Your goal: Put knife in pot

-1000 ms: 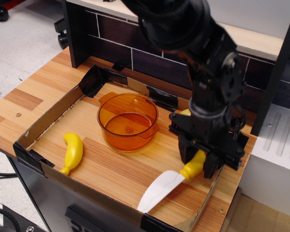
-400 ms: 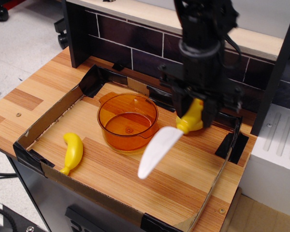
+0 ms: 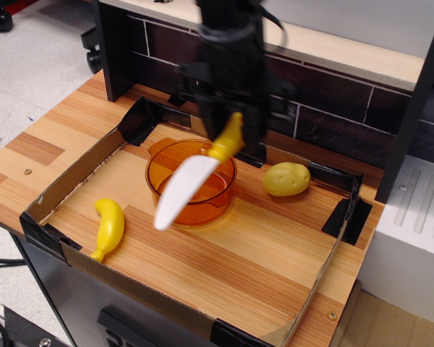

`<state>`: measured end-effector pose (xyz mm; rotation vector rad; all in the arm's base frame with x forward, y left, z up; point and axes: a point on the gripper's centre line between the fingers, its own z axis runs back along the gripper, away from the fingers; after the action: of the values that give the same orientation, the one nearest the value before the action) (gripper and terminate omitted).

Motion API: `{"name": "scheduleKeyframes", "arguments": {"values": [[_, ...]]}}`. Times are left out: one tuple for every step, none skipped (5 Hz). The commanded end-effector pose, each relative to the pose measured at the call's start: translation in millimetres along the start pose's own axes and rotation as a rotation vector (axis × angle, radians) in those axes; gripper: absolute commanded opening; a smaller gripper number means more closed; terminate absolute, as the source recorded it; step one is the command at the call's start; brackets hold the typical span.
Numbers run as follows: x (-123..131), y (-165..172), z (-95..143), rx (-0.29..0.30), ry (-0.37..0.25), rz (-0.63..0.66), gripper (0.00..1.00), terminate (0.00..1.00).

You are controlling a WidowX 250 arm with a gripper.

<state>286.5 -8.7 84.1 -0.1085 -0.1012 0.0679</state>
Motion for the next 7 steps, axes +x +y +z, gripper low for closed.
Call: {"name": "scheduleKeyframes", "arguments": {"values": [[-16,29,10,-0.029,0.101,0.017,0.00,0.00],[-25,31,-10,0.010,0.122,-0.007,0.00,0.00],[-25,33,-22,0.041,0.124,0.005,0.00,0.00],[-18,32,-31,0.064,0.128,0.024,0.00,0.00],[-8,30,-30,0.060,0.126,0.047,0.00,0.00],[6,31,-28,0.072,0.131,0.065,1.00,0.00],[9,31,-21,0.080,0.112,0.065,1.00,0.00]]}}
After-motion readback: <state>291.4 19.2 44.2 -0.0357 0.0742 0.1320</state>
